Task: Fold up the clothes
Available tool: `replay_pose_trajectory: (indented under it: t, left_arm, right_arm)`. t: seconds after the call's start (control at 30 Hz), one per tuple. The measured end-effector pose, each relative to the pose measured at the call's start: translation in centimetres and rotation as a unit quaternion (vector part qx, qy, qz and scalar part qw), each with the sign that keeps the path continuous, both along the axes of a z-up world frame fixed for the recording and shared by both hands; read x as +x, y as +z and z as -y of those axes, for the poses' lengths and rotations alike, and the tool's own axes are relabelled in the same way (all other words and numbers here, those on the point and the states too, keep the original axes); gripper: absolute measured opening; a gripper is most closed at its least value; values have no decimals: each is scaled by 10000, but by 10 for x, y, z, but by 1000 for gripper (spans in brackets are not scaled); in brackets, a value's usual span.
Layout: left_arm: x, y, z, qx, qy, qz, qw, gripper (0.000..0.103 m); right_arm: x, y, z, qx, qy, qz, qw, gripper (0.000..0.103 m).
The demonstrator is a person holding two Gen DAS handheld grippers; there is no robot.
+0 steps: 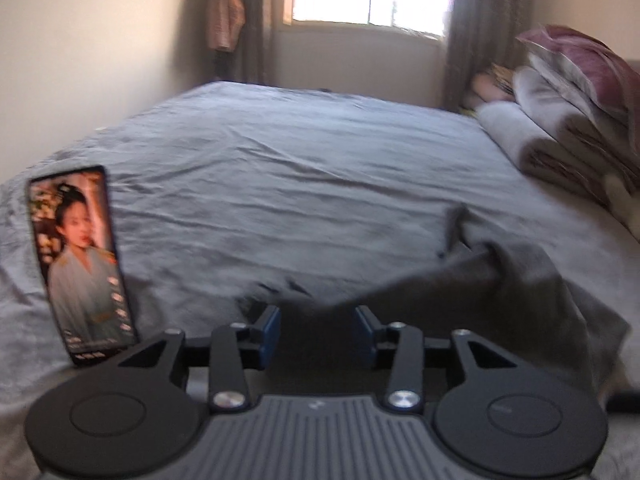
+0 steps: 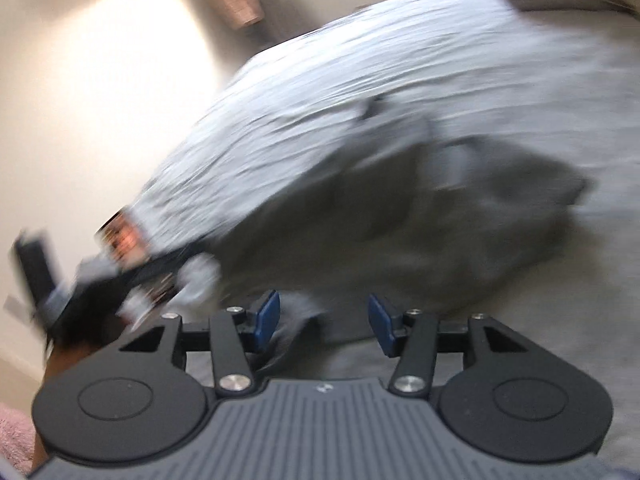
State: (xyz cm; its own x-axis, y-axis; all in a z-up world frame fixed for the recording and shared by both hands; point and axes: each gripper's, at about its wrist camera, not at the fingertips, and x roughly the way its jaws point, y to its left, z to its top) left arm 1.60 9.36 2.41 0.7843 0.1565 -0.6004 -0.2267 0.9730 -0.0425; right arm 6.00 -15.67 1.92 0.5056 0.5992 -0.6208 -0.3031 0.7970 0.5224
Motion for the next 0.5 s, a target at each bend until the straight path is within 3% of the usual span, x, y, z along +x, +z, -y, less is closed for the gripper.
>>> replay_pose_trajectory:
  t: [0.1,0.23,0.5]
  left_arm:
    - [-3,-6,15,-5,-437,-167,9989,60]
    - [-4,-15,26,-120,-674,-475,9965,68]
    - [-3,-32,14,-571,-338,-804,9946,75]
  right_arm:
    - [9,-8,24,-139,-593,-87,9981,54]
    - [15,-19,47,-412,-1164,-90,9923,54]
    - [29,-47,76,-691,-1789,37,9814,54]
